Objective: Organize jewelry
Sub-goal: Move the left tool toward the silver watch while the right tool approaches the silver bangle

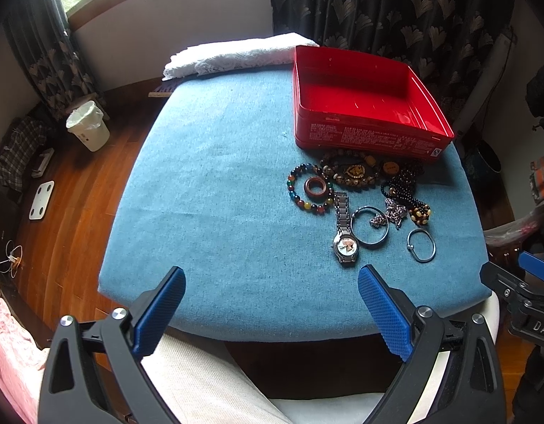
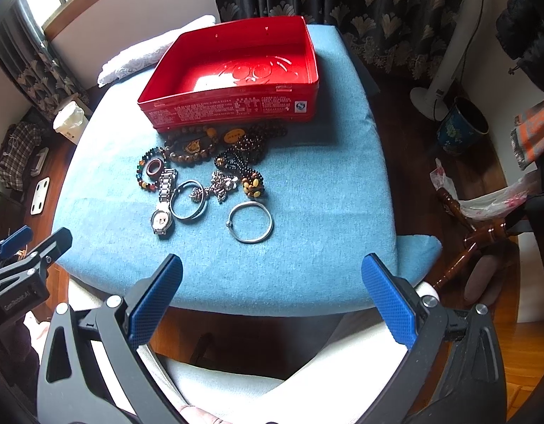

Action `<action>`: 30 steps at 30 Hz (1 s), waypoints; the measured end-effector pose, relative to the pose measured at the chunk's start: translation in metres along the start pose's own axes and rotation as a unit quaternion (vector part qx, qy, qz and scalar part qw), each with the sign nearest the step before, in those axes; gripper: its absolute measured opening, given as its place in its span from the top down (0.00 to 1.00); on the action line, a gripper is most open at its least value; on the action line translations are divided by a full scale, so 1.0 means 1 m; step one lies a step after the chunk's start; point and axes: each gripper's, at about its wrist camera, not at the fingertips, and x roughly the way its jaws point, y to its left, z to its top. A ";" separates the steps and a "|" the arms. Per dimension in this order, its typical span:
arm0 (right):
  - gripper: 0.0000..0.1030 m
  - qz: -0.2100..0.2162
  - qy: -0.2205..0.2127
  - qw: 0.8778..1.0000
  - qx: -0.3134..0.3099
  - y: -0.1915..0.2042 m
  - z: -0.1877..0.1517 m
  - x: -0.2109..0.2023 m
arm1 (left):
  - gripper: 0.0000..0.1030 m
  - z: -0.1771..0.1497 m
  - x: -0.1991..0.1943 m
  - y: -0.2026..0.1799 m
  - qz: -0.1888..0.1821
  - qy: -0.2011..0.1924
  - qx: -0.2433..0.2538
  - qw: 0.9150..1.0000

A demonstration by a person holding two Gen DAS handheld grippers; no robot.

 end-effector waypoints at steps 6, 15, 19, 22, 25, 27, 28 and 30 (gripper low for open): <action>0.05 0.008 0.015 1.000 0.004 -0.006 0.001 0.015 | 0.17 0.001 0.026 -0.013 -0.019 0.031 0.016 0.999; 0.14 0.034 0.042 0.999 0.007 -0.011 0.011 0.042 | 0.25 0.007 0.066 -0.033 -0.044 0.068 0.040 0.996; 0.25 0.045 0.058 0.997 0.003 -0.009 0.017 0.056 | 0.25 0.009 0.078 -0.043 -0.045 0.076 0.053 0.995; 0.26 0.049 0.070 0.996 -0.004 -0.006 0.020 0.067 | 0.25 0.009 0.086 -0.048 -0.042 0.082 0.062 0.994; 0.29 0.054 0.083 0.995 -0.007 -0.005 0.022 0.077 | 0.25 0.009 0.093 -0.053 -0.045 0.089 0.067 0.993; 0.30 0.056 0.090 0.994 -0.007 -0.005 0.024 0.083 | 0.25 0.008 0.097 -0.055 -0.048 0.091 0.069 0.992; 0.30 0.057 0.093 0.994 -0.007 -0.004 0.024 0.086 | 0.25 0.008 0.099 -0.056 -0.049 0.092 0.070 0.992; 0.30 0.059 0.100 0.993 -0.008 -0.004 0.025 0.090 | 0.25 0.007 0.104 -0.057 -0.050 0.097 0.070 0.992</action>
